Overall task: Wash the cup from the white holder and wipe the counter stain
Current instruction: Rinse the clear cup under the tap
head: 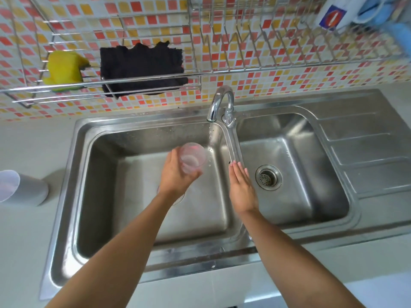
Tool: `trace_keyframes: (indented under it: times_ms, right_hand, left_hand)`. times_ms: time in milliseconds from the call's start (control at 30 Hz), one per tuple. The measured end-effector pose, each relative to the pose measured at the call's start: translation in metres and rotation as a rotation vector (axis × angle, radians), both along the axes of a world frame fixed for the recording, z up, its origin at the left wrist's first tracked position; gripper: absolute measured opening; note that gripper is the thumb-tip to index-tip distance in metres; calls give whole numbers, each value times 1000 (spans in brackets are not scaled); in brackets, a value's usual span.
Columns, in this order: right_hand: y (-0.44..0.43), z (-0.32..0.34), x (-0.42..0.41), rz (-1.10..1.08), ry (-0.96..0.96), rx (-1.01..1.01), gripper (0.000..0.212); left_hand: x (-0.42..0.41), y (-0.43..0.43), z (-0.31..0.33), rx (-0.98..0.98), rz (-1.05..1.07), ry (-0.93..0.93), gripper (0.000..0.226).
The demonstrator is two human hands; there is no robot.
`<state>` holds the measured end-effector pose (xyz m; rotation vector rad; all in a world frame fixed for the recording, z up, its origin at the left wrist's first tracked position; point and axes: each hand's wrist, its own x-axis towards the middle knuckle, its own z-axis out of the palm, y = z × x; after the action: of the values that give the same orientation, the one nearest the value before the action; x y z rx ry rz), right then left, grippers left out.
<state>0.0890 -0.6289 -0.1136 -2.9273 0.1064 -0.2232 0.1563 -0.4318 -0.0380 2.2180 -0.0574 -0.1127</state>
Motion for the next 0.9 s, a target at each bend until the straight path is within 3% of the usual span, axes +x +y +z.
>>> trace_keyframes:
  times_ms: [233, 467, 633, 900]
  right_hand:
    - [0, 1, -1, 9, 35, 11, 62]
    - [1, 2, -1, 42, 59, -4, 55]
    - [0, 5, -6, 100, 244, -127, 74]
    - [3, 8, -7, 104, 293, -207, 84]
  left_hand:
    - [-13, 27, -17, 160, -52, 22, 82]
    - [-30, 46, -25, 580, -137, -50, 78]
    - [-38, 63, -27, 789, -159, -134, 74]
    - [-44, 79, -19, 1115, -249, -129, 76]
